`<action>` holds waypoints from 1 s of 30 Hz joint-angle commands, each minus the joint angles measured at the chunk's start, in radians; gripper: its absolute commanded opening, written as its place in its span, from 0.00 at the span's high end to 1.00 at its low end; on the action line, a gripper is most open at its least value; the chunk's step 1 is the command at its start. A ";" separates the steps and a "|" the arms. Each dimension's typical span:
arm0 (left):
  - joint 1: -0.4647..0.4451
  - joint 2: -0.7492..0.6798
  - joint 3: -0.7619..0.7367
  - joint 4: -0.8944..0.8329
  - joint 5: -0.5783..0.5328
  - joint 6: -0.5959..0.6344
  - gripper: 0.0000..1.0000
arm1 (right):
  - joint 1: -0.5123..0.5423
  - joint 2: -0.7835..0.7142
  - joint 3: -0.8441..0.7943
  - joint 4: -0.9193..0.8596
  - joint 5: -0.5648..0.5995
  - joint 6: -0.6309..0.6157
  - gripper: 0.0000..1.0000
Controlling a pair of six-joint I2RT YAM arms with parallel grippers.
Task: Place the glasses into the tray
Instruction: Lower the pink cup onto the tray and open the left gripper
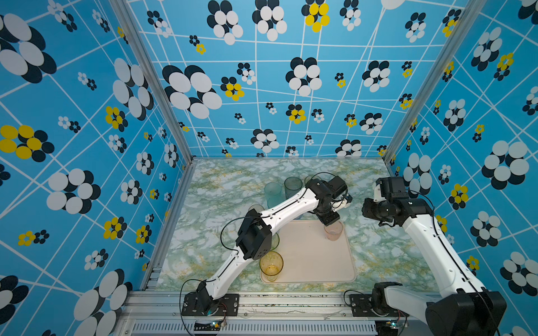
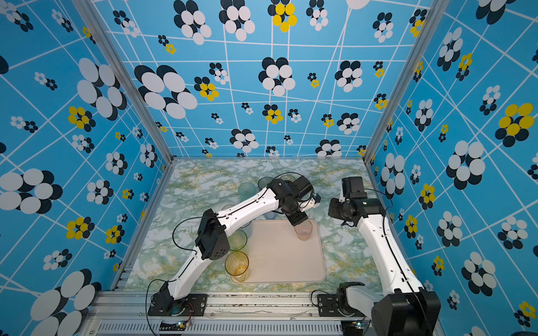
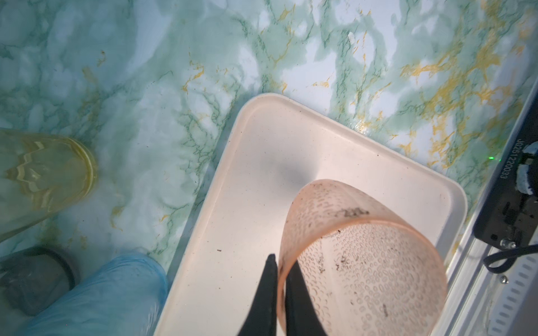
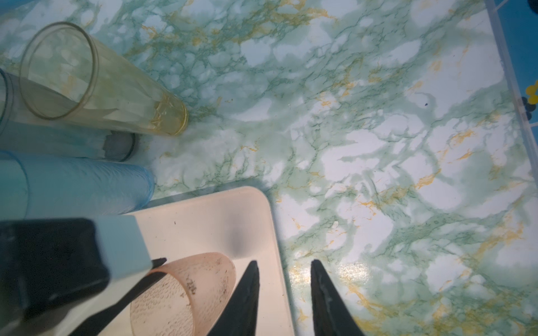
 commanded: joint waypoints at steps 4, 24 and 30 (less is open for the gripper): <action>-0.026 0.044 0.037 0.011 -0.080 0.019 0.95 | -0.005 -0.023 -0.051 -0.044 -0.071 -0.004 0.70; -0.037 0.104 0.043 0.044 -0.108 -0.008 0.79 | 0.004 -0.029 -0.158 0.004 -0.232 0.011 0.77; -0.017 0.041 0.038 0.066 -0.111 -0.031 0.67 | 0.025 -0.035 -0.171 0.001 -0.238 0.013 0.78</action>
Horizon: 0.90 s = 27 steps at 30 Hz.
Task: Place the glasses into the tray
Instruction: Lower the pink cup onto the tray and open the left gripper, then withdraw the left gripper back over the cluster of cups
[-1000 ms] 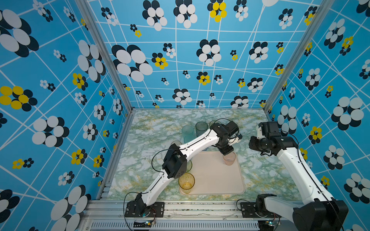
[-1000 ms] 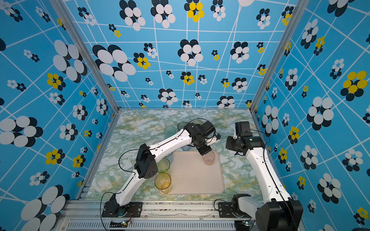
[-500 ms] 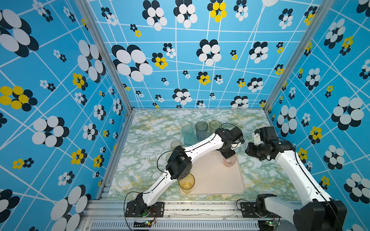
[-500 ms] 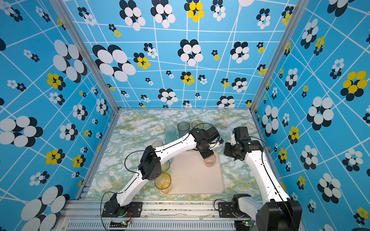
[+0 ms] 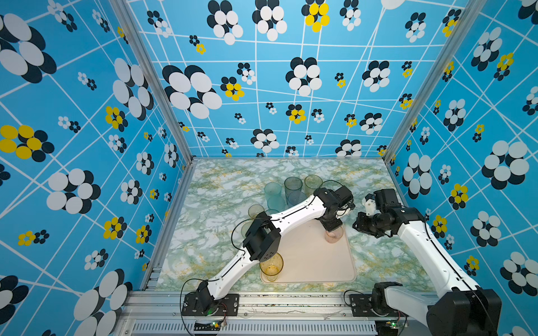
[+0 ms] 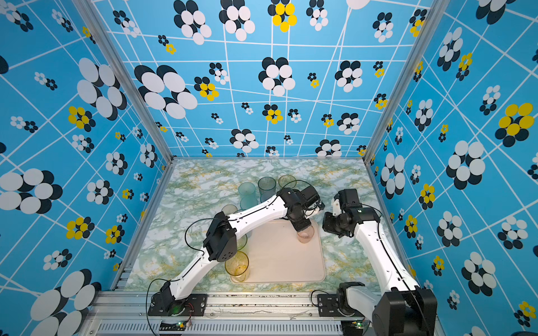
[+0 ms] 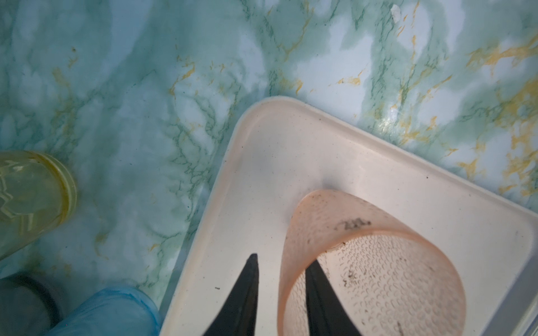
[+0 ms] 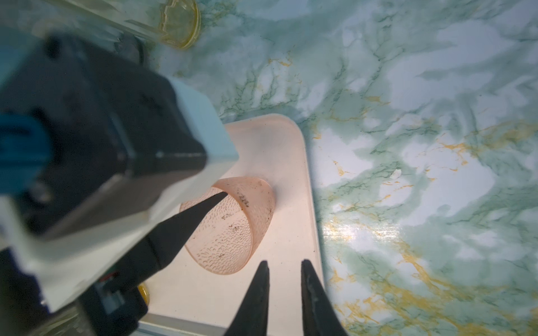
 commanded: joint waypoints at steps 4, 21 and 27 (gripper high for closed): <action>0.038 -0.115 0.002 0.041 0.014 -0.025 0.65 | 0.028 -0.013 -0.011 0.006 -0.022 0.014 0.78; 0.215 -0.571 -0.399 0.219 -0.022 -0.083 0.66 | 0.123 0.095 0.029 0.055 0.019 0.036 0.82; 0.280 -0.672 -0.531 0.259 -0.032 -0.104 0.66 | 0.134 0.128 0.038 0.068 0.027 0.042 0.83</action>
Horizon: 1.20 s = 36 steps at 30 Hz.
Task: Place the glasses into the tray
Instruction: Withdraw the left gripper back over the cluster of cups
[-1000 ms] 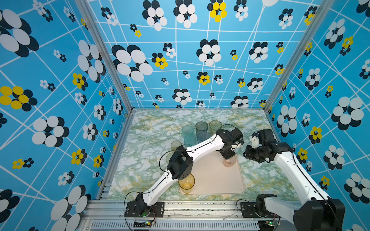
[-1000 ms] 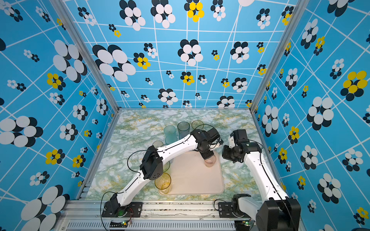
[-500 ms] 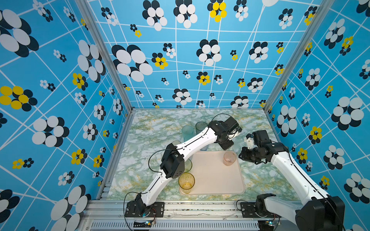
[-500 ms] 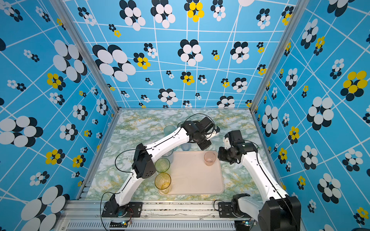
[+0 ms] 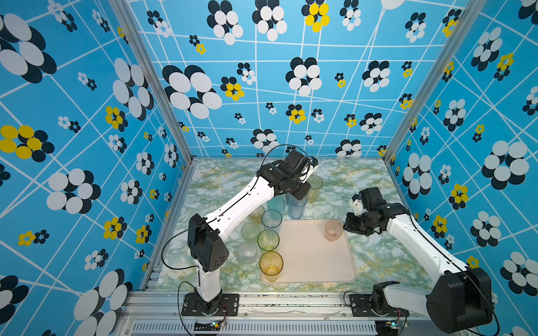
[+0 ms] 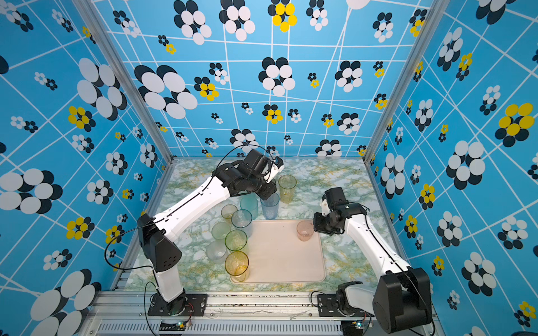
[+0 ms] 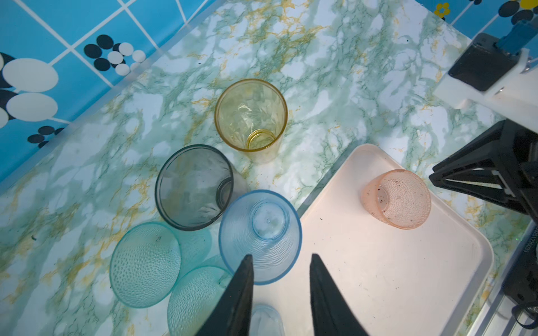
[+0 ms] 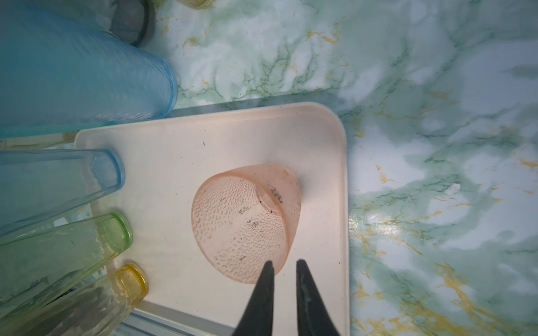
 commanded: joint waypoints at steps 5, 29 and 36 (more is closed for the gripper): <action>0.058 -0.108 -0.128 0.065 -0.015 -0.033 0.66 | 0.018 0.049 0.033 0.021 0.037 0.016 0.83; 0.135 -0.208 -0.253 0.117 -0.018 -0.036 0.65 | 0.056 0.146 0.068 0.024 0.088 0.014 0.85; 0.150 -0.226 -0.279 0.123 -0.019 -0.036 0.65 | 0.116 0.176 0.108 -0.016 0.188 0.017 0.91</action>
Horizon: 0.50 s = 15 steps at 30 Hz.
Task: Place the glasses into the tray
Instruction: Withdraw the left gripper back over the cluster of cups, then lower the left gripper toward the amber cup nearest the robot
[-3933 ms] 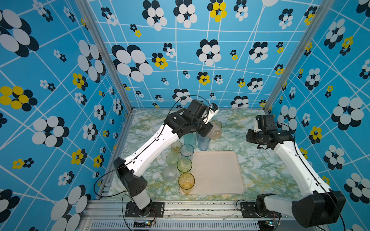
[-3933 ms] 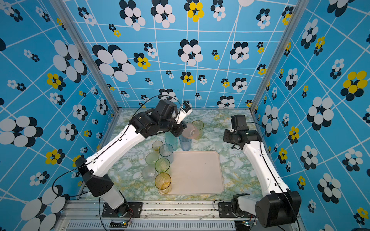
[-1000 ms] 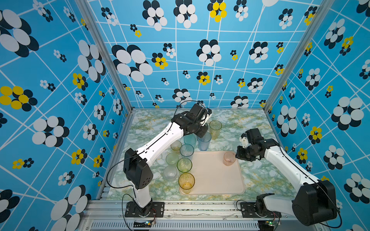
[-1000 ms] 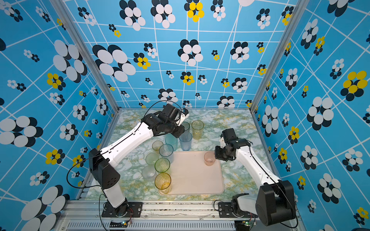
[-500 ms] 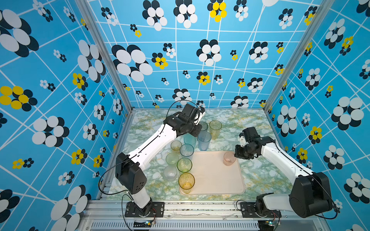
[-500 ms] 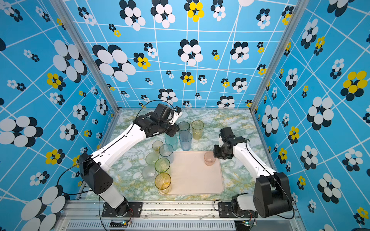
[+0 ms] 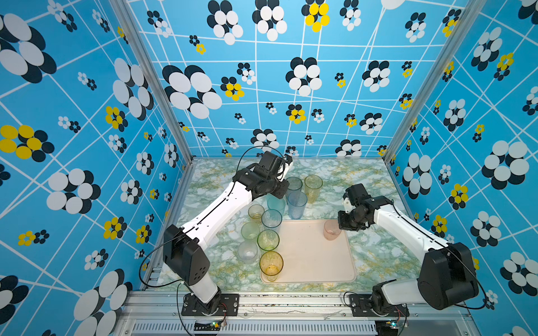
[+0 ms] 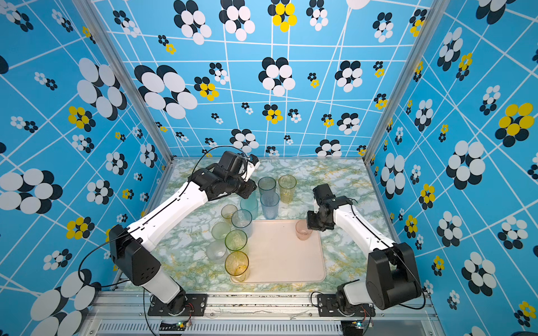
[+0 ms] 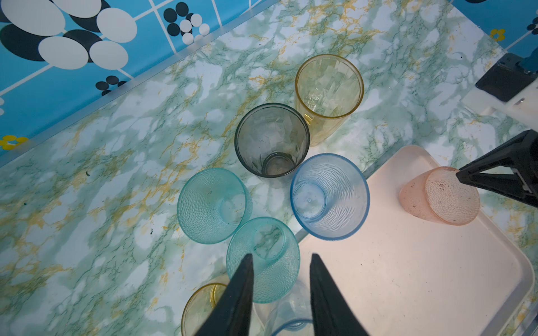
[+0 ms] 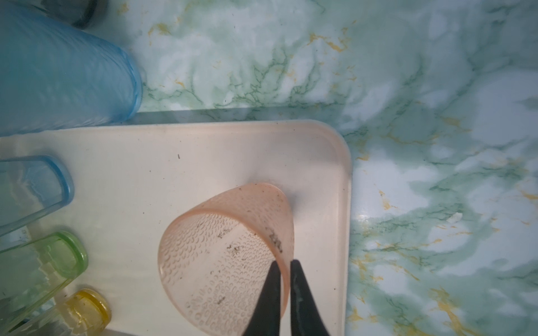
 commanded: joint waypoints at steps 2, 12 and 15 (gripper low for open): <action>0.016 -0.039 -0.027 0.010 -0.015 -0.010 0.65 | 0.025 0.014 0.035 -0.040 0.079 0.015 0.92; 0.040 -0.061 -0.054 0.008 -0.014 -0.007 0.65 | 0.037 -0.003 0.050 -0.071 0.166 0.026 0.96; 0.048 -0.068 -0.061 0.005 -0.018 -0.004 0.65 | 0.037 -0.006 0.054 -0.079 0.185 0.023 0.95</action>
